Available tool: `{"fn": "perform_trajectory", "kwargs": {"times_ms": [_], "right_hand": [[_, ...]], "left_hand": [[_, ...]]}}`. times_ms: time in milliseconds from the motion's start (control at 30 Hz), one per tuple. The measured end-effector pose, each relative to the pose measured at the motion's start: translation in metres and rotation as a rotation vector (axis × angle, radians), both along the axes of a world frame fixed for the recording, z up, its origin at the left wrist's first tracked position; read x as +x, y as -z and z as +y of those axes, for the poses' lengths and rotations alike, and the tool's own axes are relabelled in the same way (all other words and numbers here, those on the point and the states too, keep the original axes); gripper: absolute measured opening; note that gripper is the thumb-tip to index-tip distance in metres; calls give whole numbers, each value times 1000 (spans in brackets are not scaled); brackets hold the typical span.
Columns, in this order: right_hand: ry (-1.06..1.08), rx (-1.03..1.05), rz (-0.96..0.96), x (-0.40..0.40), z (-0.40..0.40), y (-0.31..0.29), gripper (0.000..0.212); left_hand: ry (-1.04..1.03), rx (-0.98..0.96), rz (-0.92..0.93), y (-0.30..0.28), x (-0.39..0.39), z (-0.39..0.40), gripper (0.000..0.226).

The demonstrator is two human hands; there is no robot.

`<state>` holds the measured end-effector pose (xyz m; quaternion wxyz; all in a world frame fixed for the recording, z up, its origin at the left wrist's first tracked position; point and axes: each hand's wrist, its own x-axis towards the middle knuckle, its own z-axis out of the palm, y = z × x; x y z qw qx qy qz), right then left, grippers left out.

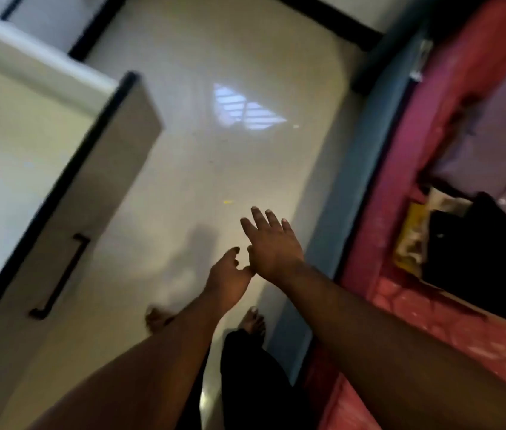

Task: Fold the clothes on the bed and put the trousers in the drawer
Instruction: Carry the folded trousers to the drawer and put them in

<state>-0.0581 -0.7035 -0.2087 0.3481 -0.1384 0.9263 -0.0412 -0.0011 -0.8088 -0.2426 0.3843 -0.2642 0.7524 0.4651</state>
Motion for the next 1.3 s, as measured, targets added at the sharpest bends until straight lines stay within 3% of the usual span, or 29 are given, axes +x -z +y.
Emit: {"fn": "perform_trajectory", "kwargs": {"times_ms": [167, 300, 333, 433, 467, 533, 600, 700, 733, 800, 867, 967, 1033, 1167, 1300], "right_hand": [[361, -13, 336, -3, 179, -46, 60], [649, -85, 681, 31, 316, -63, 52], [732, -100, 758, 42, 344, -66, 51], [1069, -127, 875, 78, 427, -63, 61], [1229, -161, 791, 90, 449, -57, 73], [1532, -409, 470, 106, 472, -42, 102], [1700, -779, 126, 114, 477, -21, 105], [1738, -998, 78, 112, 470, -4, 62], [1752, -1037, 66, 111, 468, -2, 64], [1749, -1084, -28, 112, 456, 2, 98], [1749, -1125, -75, 115, 436, 3, 111], [1721, -1180, -82, 108, 382, 3, 73], [1711, -1220, -105, 97, 348, 1, 62], [1695, -1287, -160, 46, 269, -5, 78], [1604, -1343, -243, -31, 172, -30, 89]], "left_hand": [[15, 328, 72, -36, -32, 167, 56], [23, 556, 123, -63, -42, 276, 15], [35, 601, 136, -62, -45, 293, 18], [97, 525, 176, -46, -55, 333, 89], [112, 438, 200, -38, -58, 342, 109], [112, 346, 183, -23, -64, 345, 124], [81, 369, 139, -17, -69, 348, 114], [40, 468, 56, -14, -76, 346, 74], [30, 503, 4, -13, -77, 343, 61], [39, 554, -144, -17, -79, 330, 47], [30, 557, -214, -19, -80, 308, 46], [-63, 585, -115, -18, -89, 252, 35], [-72, 600, -65, -24, -101, 212, 31], [-68, 579, -26, -39, -133, 118, 27], [-236, 482, 180, -76, -163, 13, 47]]}}
